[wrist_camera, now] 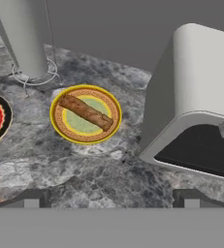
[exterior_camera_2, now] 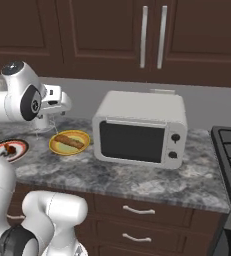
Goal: Open the toaster oven door. Place the baguette on the bottom rack in the toaster oven and place the chicken drumstick on the top rack.
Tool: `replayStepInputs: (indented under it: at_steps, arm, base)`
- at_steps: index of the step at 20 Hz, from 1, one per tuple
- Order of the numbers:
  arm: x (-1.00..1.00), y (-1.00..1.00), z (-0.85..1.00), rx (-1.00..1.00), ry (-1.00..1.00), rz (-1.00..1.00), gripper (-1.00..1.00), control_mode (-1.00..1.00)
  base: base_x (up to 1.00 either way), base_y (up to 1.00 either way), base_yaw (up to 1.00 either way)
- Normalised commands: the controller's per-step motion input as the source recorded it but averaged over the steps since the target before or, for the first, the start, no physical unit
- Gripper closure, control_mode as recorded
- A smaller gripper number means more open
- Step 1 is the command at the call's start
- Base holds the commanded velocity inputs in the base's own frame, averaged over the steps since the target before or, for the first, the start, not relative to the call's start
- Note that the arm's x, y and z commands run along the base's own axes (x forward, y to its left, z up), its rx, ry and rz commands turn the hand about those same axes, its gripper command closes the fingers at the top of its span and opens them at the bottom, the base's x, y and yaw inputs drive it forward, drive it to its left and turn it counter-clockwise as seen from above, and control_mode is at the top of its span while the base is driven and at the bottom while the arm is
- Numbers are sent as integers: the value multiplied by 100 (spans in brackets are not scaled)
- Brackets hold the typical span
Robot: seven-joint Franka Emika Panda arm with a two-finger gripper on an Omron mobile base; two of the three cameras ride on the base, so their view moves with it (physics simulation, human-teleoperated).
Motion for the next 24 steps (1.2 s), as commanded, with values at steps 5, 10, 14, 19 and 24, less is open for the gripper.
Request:
replayStepInputs:
  at_steps: [5, 10, 14, 19, 24]
  arm:
    - [0, 0, 0, 0, 0, 0, -100, 100]
    - [0, 0, 0, 0, 0, 0, -100, 100]
    - [0, 0, 0, 0, 0, 0, -100, 100]
    - [0, 0, 0, 0, 0, 0, -100, -100]
    - [0, 0, 0, 0, 0, 0, -100, -100]
  base:
    - [4, 42, 0]
    - [0, 0, 0]
    - [0, 0, 0]
    - [0, 0, 0]
    - [0, 0, 0]
